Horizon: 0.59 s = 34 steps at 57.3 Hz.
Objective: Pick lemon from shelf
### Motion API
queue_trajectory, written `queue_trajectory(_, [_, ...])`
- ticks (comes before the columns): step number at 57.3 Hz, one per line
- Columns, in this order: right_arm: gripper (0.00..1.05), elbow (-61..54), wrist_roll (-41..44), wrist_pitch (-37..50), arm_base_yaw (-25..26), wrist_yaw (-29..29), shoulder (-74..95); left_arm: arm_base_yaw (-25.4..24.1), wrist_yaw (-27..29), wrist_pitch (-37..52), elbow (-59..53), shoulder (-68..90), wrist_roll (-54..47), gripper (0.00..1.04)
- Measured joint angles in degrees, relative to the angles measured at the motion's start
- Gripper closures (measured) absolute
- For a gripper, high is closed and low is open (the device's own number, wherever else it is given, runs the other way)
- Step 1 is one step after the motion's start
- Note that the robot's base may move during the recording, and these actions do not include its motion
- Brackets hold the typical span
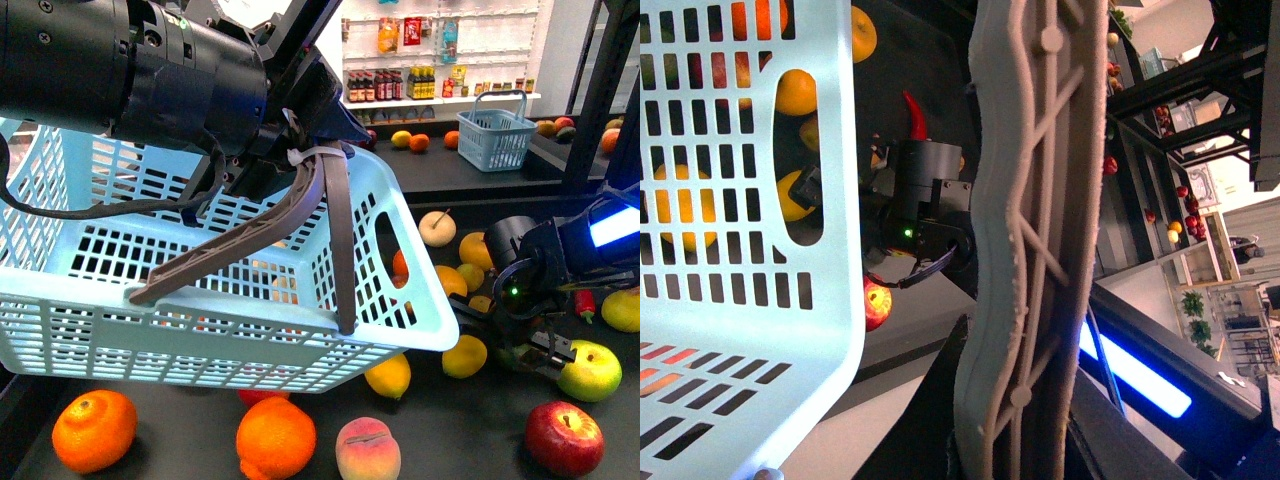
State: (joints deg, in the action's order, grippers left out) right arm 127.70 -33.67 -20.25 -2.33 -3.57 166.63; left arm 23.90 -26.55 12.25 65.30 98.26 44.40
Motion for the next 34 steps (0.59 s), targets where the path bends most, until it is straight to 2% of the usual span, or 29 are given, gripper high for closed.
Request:
queue_trajectory(26, [0.07, 17.07, -0.20, -7.17, -1.27, -1.38, 10.86, 0.00, 0.00, 0.00, 0.00, 0.00, 0.00, 0.92])
queue_trajectory(34, [0.26, 18.08, -0.11, -6.80, -1.27, -1.44, 11.41, 0.00, 0.02, 0.00, 0.00, 0.00, 0.00, 0.92])
